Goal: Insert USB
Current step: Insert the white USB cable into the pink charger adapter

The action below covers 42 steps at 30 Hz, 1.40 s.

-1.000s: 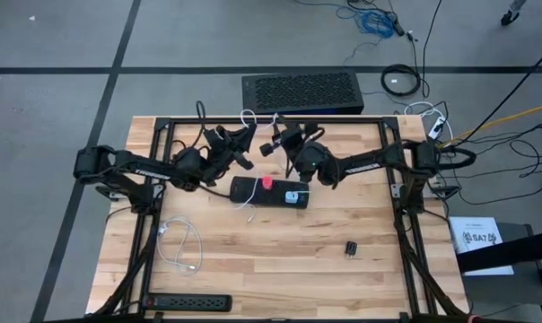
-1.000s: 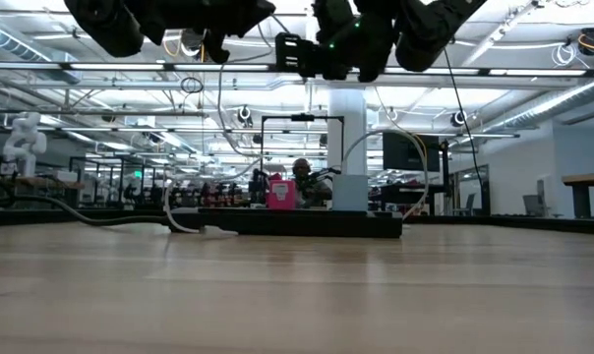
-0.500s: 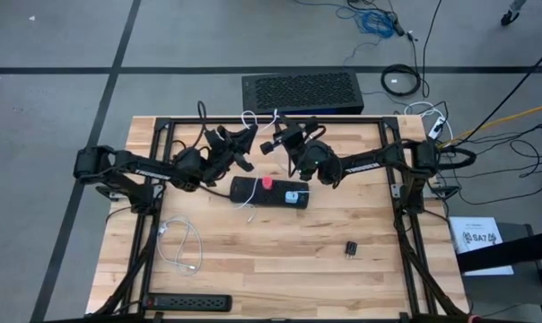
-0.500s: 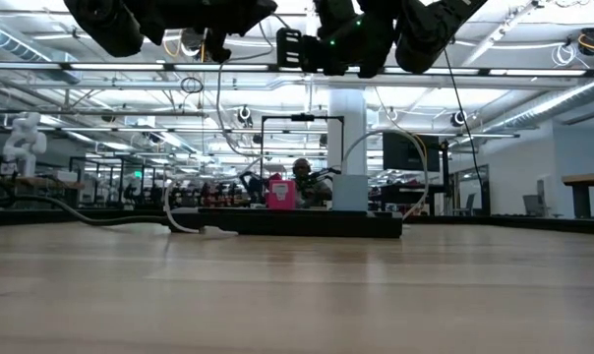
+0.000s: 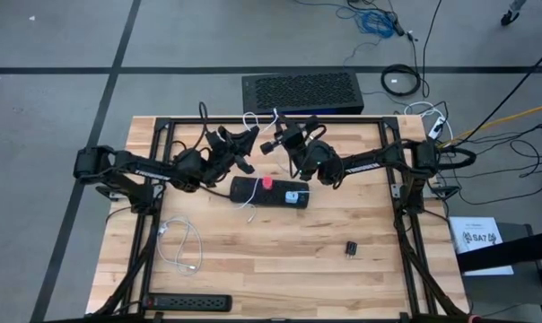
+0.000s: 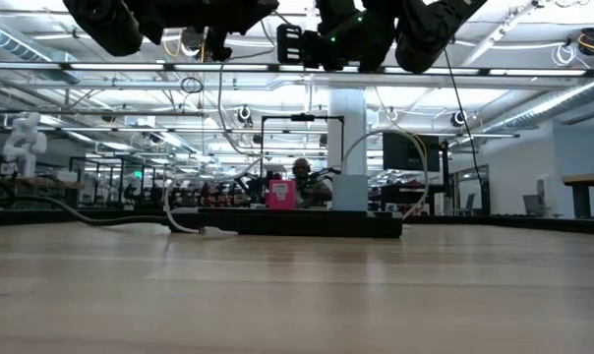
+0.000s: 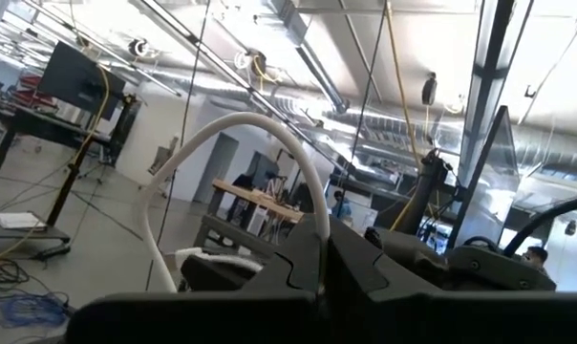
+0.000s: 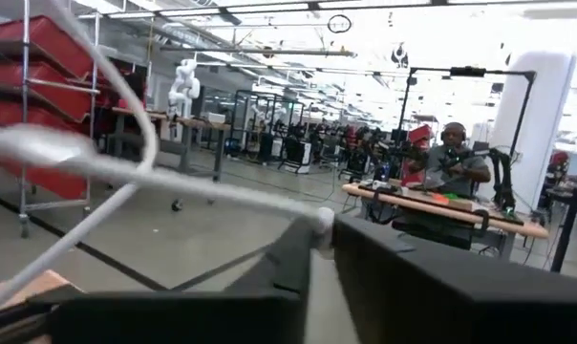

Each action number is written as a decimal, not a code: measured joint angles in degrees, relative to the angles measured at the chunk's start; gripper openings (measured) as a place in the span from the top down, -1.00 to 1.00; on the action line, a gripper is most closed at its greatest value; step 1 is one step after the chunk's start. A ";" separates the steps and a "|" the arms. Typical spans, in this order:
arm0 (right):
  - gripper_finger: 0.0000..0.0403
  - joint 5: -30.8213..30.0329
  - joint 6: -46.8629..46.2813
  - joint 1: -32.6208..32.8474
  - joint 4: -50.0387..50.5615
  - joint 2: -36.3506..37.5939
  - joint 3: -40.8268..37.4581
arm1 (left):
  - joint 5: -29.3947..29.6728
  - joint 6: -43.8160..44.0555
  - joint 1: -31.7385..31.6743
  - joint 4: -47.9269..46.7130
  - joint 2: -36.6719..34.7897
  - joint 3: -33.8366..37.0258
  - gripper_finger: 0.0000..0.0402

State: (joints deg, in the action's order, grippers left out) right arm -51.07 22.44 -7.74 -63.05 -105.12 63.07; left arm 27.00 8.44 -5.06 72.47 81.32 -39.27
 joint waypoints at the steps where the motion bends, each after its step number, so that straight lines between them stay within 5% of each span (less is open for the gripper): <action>1: 0.87 0.02 0.86 0.18 0.01 0.00 0.00 | -0.10 0.00 -0.02 -0.12 0.00 -0.02 0.97; 15: 0.99 -1.36 6.55 3.22 8.71 3.42 0.02 | -2.02 -0.24 0.00 -5.67 -0.26 0.01 0.97; 20: 1.00 0.28 1.57 4.11 24.12 7.30 0.02 | -3.22 -1.96 -0.04 -7.61 -2.83 0.01 0.97; 23: 1.00 8.40 -9.10 4.12 41.16 12.35 0.03 | -3.90 -3.01 -0.04 -12.93 -5.87 0.01 0.97; 27: 1.00 27.69 -22.49 1.09 59.17 18.21 0.07 | -4.76 -2.99 -0.04 -24.96 -10.68 0.01 0.97; 32: 1.00 45.69 -26.04 -2.31 65.60 18.92 0.07 | -5.27 -2.23 -0.04 -38.94 -14.33 0.01 0.97; 42: 1.00 54.19 -26.51 -0.79 66.74 10.14 0.07 | -3.05 0.26 2.56 -56.07 -14.40 0.01 0.97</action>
State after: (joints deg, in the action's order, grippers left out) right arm 3.12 -4.08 -8.53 3.69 -94.98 63.13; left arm 23.94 8.70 -2.50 16.40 66.92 -39.27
